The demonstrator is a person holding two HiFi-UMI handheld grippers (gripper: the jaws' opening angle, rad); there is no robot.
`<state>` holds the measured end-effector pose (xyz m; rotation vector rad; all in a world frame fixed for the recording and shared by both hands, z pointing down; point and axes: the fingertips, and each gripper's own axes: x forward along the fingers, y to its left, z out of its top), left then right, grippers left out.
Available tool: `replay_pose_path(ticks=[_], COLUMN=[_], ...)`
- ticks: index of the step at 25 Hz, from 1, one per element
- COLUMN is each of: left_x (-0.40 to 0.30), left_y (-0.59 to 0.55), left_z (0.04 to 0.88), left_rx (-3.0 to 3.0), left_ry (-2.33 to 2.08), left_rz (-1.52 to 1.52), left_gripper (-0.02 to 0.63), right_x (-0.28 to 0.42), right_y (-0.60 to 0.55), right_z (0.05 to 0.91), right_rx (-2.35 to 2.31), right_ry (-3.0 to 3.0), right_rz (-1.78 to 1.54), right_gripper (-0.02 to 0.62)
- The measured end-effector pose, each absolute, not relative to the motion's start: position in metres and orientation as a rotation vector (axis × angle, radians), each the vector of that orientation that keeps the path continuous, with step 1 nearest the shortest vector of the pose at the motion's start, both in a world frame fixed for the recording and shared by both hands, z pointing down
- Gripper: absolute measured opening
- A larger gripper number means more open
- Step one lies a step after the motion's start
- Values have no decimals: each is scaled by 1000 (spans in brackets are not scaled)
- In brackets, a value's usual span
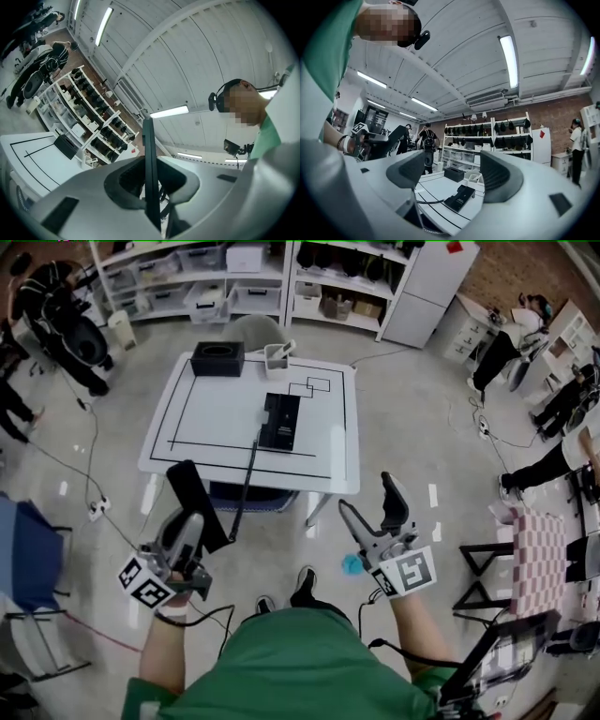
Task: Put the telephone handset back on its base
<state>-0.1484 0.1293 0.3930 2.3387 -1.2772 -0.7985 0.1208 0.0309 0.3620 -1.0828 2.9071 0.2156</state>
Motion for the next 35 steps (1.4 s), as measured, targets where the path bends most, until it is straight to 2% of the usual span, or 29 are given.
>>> replay_pose_path(ticks=[11,19,27,35], left_x=[-102,-80,-119,-175], left_y=[11,-66,-150,-235], left_z=[432,440,498,608], left_rx=[2242,2262,2190,2013], left_ry=[-1511,-1164,-944,-847], left_rz=[-462,-580,-536,-398], left_gripper=[86,86,86,86], right_x=[142,160,135,88], right_y=[-53,-108,-149,-150], right_z=[374,378,382,381], right_rx=[-973,-962,-1145,-1445], right_ry=[2907,2892,2886,2793], right_rz=[71,35,60,55], right_gripper=[364,339,339,339])
